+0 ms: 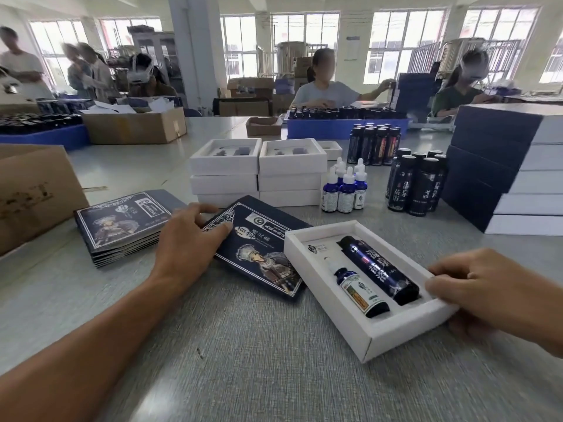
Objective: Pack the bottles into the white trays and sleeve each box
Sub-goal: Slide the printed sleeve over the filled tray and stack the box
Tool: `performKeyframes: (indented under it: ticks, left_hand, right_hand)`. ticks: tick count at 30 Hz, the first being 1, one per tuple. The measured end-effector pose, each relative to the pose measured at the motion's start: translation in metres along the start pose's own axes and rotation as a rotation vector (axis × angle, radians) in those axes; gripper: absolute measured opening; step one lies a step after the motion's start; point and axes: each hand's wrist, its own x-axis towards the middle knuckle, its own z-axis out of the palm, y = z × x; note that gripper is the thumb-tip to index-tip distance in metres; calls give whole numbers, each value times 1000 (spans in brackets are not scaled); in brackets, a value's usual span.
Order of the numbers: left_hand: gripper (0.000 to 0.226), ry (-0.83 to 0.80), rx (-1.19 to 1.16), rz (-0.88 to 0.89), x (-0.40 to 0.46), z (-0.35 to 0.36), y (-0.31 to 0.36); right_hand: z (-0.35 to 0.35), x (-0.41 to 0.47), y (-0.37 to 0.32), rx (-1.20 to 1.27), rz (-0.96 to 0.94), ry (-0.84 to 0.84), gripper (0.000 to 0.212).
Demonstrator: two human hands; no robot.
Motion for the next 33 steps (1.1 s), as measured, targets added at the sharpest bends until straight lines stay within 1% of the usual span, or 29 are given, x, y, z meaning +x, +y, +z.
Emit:
performKeyframes:
  ticks: [4, 7, 11, 14, 17, 19, 22, 24, 26, 29, 33]
  left_hand:
    - [36, -77, -431, -135, -3, 2, 2]
    - [36, -143, -604, -208, -3, 1, 6]
    - [44, -259, -576, -208, -3, 1, 7]
    - [54, -379, -617, -301, -3, 2, 8]
    - [49, -421, -592, -328, 0, 2, 8]
    - [45, -442, -639, -366, 2, 1, 9]
    - [36, -410, -713, -430, 5, -1, 7]
    - [32, -343, -635, -409, 9, -3, 1]
    - [31, -276, -541, -369, 13, -7, -6]
    - [29, -226, -499, -339, 15, -8, -12]
    - [27, -215, -528, -330, 16, -5, -15]
  right_hand:
    - [4, 1, 0, 26, 26, -8, 25]
    - [5, 2, 0, 31, 44, 12, 23]
    - [7, 0, -3, 48, 45, 25, 23]
    - [8, -1, -6, 22, 32, 40, 21]
    - [9, -2, -8, -11, 24, 48, 20]
    - [9, -1, -9, -32, 20, 55, 21]
    - [4, 2, -3, -144, -7, 111, 25]
    - [-9, 7, 9, -184, 7, 176, 25]
    - [-25, 9, 24, -164, 51, 219, 25]
    - [-43, 13, 45, -191, 77, 216, 26]
    - [-52, 19, 60, -223, 73, 237, 26]
